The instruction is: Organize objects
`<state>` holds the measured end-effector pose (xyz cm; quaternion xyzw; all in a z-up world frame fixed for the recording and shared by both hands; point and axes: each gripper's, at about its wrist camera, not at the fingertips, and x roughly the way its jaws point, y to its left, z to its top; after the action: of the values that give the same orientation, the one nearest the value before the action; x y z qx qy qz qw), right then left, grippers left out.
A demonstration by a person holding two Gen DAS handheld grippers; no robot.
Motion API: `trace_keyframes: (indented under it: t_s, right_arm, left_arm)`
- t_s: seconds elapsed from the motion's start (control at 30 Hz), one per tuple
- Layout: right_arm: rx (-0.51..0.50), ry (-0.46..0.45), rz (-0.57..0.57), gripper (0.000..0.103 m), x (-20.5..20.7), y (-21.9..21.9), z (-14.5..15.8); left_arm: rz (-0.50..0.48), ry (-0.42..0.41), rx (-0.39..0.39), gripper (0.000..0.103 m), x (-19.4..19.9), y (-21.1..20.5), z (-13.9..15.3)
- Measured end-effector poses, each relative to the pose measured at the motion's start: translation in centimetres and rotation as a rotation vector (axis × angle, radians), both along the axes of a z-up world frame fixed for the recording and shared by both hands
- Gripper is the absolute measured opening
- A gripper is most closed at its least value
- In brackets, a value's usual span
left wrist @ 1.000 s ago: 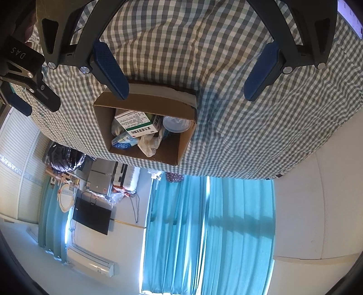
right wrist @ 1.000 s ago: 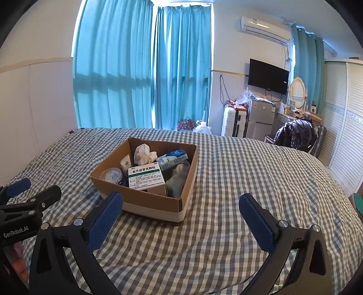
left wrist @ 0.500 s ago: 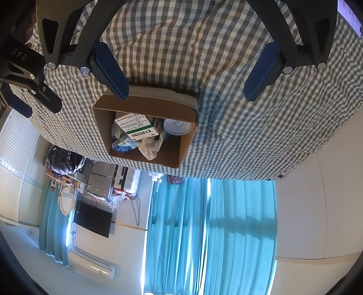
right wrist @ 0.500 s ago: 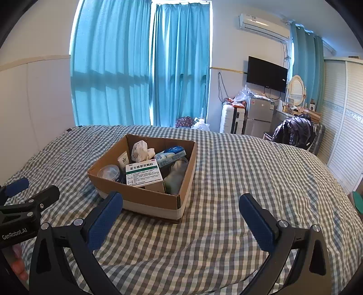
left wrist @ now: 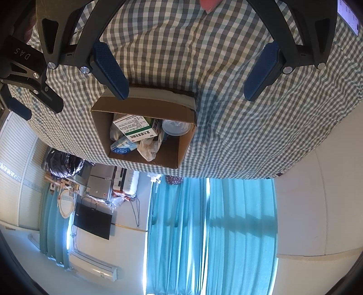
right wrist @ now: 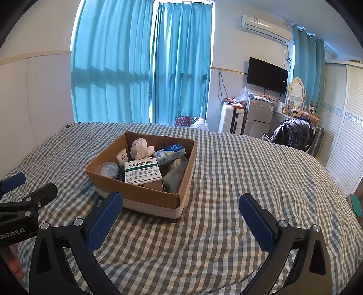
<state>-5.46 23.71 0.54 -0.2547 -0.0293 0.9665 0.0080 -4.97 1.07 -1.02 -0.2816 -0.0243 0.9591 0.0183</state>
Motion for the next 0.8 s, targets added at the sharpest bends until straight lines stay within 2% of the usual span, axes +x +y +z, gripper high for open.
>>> trace_keyframes:
  t_s: [0.8]
  right_arm:
    - [0.006,-0.007,0.0,0.103,0.03,-0.01,-0.45]
  left_arm:
    - [0.001,0.001,0.0,0.103,0.01,-0.22,0.06]
